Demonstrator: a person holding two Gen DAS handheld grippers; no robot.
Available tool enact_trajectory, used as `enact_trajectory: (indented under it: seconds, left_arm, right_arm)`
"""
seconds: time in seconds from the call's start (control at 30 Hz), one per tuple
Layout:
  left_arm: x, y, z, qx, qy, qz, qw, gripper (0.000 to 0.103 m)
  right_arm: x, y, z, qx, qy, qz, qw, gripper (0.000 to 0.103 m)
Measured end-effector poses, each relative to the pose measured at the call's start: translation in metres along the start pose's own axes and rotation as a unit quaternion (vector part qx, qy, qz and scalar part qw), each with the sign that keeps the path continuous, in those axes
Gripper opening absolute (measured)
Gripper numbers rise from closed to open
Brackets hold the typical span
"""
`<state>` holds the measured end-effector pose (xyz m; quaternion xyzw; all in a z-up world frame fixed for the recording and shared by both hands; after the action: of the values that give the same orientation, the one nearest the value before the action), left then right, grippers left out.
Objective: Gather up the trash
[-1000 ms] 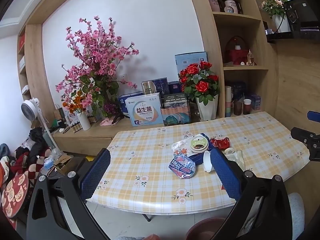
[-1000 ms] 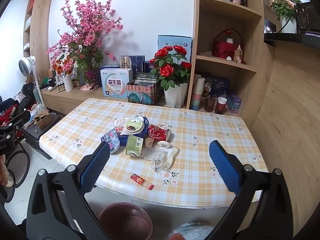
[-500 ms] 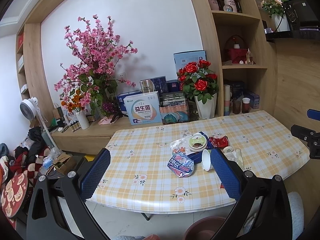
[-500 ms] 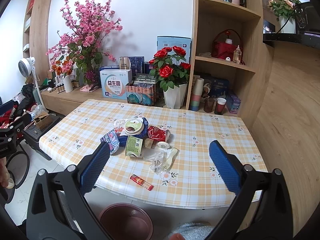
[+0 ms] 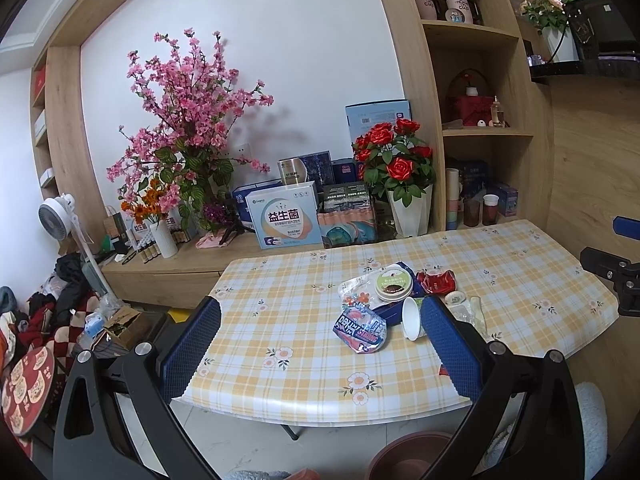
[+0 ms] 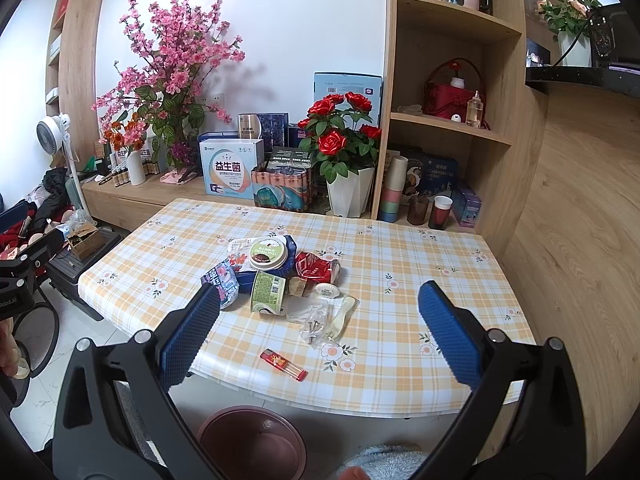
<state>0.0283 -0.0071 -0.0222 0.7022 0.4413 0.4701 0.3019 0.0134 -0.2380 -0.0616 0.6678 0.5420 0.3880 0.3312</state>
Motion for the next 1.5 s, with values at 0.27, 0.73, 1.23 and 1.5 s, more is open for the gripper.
enact_trajectory:
  seconds: [0.27, 0.73, 1.23, 1.5]
  left_arm:
    - [0.002, 0.000, 0.000, 0.001, -0.001, 0.000, 1.0000, 0.098]
    - [0.002, 0.001, 0.001, 0.002, -0.001, 0.000, 1.0000, 0.098]
    - [-0.011, -0.006, 0.005, 0.003, -0.004, -0.001, 1.0000, 0.098]
    - [-0.029, -0.030, 0.030, 0.014, -0.074, -0.035, 0.9965, 0.098]
  right_arm:
    - [0.001, 0.000, 0.000, 0.000, -0.001, 0.000, 1.000, 0.097]
    - [0.000, 0.000, 0.000, 0.000, 0.000, 0.000, 1.000, 0.097]
    - [0.000, -0.002, 0.001, 0.002, -0.003, 0.000, 1.000, 0.097]
    - [-0.021, -0.017, 0.024, 0.005, -0.011, 0.030, 0.999, 0.098]
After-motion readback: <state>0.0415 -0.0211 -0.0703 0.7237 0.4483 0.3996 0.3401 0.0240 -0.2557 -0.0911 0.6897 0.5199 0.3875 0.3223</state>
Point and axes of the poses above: each gripper's, at about its wrist camera, not at the fingertips, and z roughly the way its jaws point, x to its left, y to its top, the point moved 3 cm from there along z, roughly the way its jaws point, and after that the axes turned 13 degrees about z, right-handed, at the moved point
